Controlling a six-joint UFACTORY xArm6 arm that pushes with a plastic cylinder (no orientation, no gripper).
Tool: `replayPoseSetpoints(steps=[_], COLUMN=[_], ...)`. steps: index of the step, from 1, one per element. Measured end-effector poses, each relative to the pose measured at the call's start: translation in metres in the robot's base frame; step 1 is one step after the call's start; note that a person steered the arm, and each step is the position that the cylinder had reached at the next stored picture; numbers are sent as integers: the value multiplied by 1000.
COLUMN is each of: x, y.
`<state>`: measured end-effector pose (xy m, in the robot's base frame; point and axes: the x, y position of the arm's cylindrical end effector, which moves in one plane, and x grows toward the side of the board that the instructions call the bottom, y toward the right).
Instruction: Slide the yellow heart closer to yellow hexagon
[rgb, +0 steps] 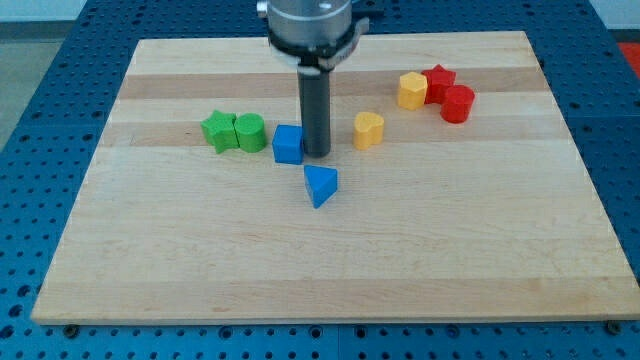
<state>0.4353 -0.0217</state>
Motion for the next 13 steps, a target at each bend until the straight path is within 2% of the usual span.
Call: replayPoseSetpoints(steps=[1, 2, 3, 7, 9, 11, 12, 13], x=[25, -4, -15, -35, -6, -2, -31, -68], y=[16, 49, 64, 83, 68, 19, -6, -6])
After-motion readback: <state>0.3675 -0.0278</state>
